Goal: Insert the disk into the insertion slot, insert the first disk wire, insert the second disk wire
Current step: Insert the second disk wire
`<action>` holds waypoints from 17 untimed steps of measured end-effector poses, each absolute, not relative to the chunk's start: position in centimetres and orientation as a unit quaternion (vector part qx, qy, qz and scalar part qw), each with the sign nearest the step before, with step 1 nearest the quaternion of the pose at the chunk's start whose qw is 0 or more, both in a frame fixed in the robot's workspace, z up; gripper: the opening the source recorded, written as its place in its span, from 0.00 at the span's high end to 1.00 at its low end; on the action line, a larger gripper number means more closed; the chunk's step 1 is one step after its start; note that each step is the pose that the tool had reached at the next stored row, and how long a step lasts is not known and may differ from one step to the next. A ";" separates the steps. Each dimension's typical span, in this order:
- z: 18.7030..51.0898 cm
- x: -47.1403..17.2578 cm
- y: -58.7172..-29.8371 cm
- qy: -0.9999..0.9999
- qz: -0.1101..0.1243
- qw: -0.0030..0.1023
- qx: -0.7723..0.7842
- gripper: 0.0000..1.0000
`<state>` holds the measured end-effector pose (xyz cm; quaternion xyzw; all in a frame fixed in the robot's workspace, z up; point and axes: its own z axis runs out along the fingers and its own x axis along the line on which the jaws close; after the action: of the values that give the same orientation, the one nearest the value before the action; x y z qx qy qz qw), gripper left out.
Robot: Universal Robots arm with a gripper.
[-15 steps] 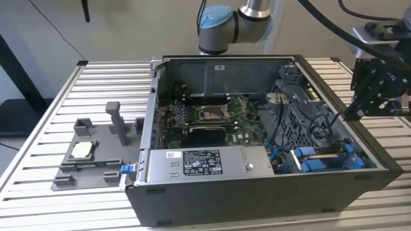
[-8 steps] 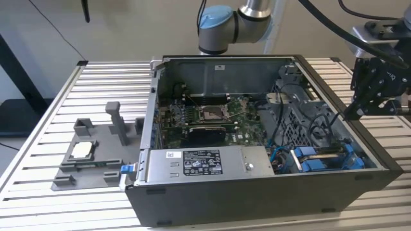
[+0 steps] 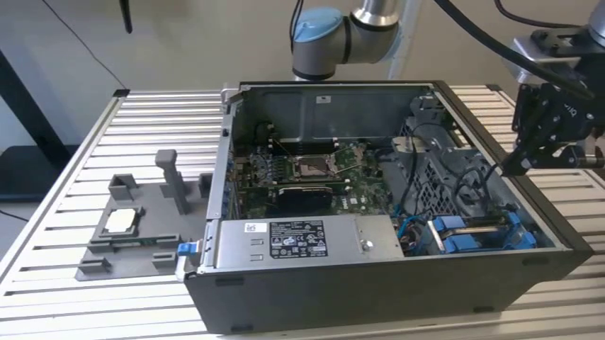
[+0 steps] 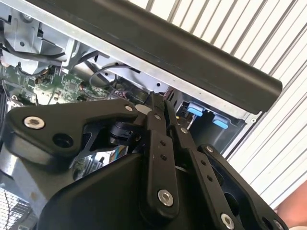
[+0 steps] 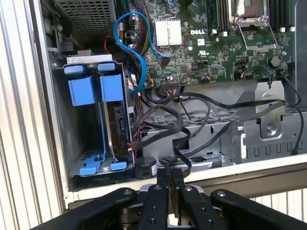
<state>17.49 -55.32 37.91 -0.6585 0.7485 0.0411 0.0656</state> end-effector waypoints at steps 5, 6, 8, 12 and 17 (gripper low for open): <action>38.0 16.8 -54.6 0.749 0.041 0.066 -0.659 0.84; 38.1 16.5 -54.4 0.749 0.041 0.066 -0.659 0.84; 38.2 16.2 -54.3 0.749 0.041 0.066 -0.659 0.84; 38.5 15.6 -54.3 0.749 0.041 0.066 -0.659 0.84; 38.6 14.6 -54.3 0.749 0.039 0.064 -0.659 0.84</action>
<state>14.56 -54.26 38.56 -0.6587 0.7486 0.0394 0.0642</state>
